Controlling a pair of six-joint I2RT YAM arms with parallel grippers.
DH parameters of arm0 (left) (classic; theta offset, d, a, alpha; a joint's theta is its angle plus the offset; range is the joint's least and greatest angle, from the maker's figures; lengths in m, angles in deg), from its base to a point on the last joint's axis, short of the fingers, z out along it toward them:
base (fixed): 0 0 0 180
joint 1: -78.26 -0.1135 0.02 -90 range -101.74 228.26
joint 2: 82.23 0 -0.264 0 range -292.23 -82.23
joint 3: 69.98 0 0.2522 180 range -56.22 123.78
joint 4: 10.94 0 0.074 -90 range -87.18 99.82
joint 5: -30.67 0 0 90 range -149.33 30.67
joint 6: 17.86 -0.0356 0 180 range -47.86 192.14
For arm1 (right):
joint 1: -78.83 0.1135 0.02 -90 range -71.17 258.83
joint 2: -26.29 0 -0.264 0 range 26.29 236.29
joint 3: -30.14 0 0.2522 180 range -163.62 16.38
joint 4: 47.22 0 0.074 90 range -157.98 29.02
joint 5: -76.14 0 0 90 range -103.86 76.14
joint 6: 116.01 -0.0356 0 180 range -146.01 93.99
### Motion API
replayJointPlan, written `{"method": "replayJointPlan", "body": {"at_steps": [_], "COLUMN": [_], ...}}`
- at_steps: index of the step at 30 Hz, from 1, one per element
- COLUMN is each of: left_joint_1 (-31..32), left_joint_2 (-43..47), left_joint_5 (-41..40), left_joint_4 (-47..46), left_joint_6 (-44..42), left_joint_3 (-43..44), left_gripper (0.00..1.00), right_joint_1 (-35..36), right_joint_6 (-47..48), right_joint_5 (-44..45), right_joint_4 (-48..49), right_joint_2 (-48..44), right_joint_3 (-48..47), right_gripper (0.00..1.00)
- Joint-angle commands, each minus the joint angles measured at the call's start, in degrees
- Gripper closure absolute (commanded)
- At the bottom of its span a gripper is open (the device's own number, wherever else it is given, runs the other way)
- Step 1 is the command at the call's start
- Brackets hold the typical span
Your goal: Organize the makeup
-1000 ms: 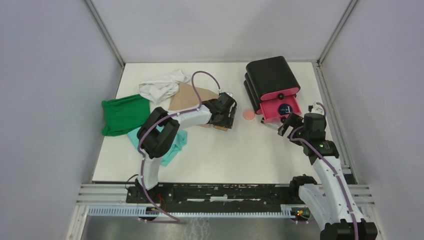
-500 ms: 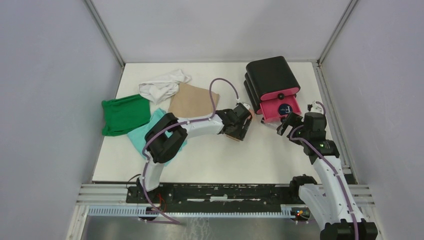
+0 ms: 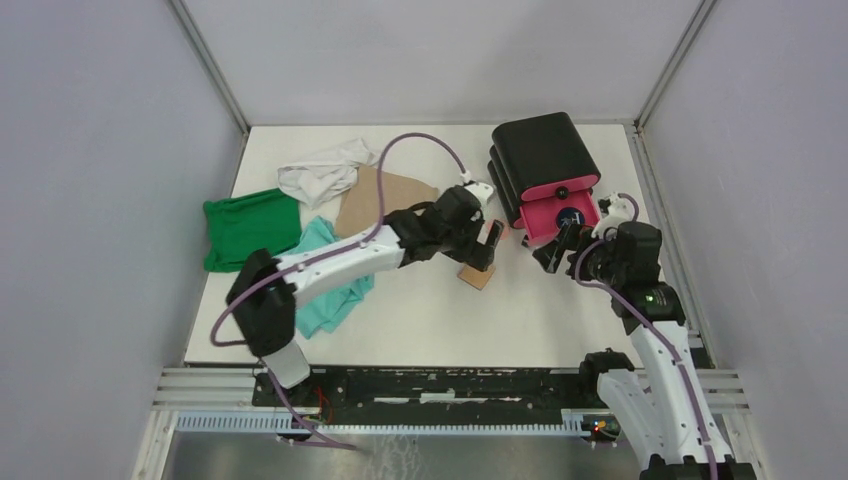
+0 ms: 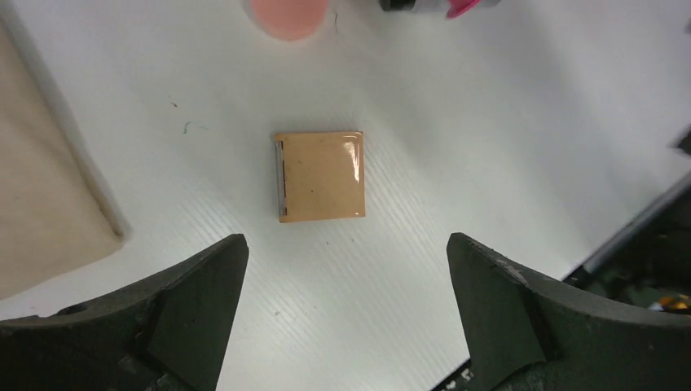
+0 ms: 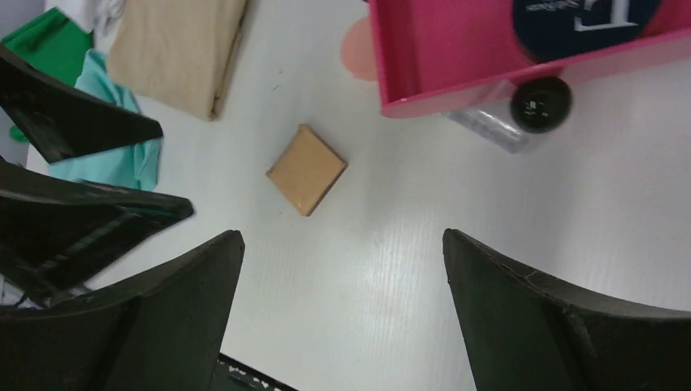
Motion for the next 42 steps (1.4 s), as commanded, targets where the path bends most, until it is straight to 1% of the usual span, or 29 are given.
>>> {"method": "replayJointPlan", "body": {"at_steps": [1, 3, 4, 7, 10, 12, 14, 17, 21, 24, 28, 32, 42], "left_joint_1": [-6.3, -12.1, -14.8, -20.6, -24.2, -25.9, -27.5, -29.2, -29.7, -29.6, -29.9, -29.9, -29.9], "left_joint_2": [12.1, 16.4, 18.8, 23.0, 25.2, 26.1, 26.4, 26.9, 27.8, 27.4, 26.9, 26.3, 25.2], "left_joint_5": [5.9, 9.9, 10.7, 8.3, 7.5, 8.2, 8.7, 9.9, 11.1, 12.7, 12.2, 13.2, 13.9], "left_joint_4": [-0.6, -1.0, -1.2, -1.2, -1.3, -2.2, -2.5, -2.5, -3.4, -4.5, -4.3, -4.5, -5.6], "left_joint_6": [0.8, 3.3, 4.1, 5.9, 8.3, 9.5, 10.6, 11.2, 11.5, 9.8, 7.9, 8.1, 8.7], "left_joint_3": [-3.5, -6.6, -8.1, -12.1, -15.2, -17.5, -19.5, -21.3, -23.0, -23.6, -23.8, -23.9, -24.6], "left_gripper": [0.0, 0.0, 0.0, 0.0, 0.01, 0.01, 0.01, 0.01, 0.01, 0.01, 0.01, 0.01, 0.01], "right_joint_1": [3.7, 8.6, 11.5, 20.4, 27.2, 29.8, 31.0, 31.7, 32.6, 33.2, 33.3, 33.4, 34.0], "right_joint_6": [3.9, 5.9, 6.9, 9.1, 11.6, 13.0, 14.0, 15.7, 17.6, 18.6, 20.5, 22.3, 24.5], "right_joint_5": [-10.9, -8.3, -6.2, -1.6, 3.4, 6.4, 7.9, 9.2, 8.7, 9.8, 9.7, 9.6, 11.4], "right_joint_4": [6.3, 5.9, 5.5, 4.7, 3.8, 3.8, 4.2, 4.5, 4.5, 4.6, 5.5, 4.5, 6.4], "right_joint_2": [0.7, 2.2, 3.7, 10.4, 18.6, 24.2, 29.6, 35.3, 42.1, 46.4, 49.9, 53.4, 58.6], "right_joint_3": [-2.7, -4.0, -4.9, -8.3, -11.1, -13.0, -14.7, -16.8, -19.2, -20.5, -21.2, -23.0, -23.0], "right_gripper": [0.0, 0.0, 0.0, 0.0, 0.0, 0.0, 0.0, 0.0, 0.0, 0.0, 0.0, 0.0, 0.0]}}
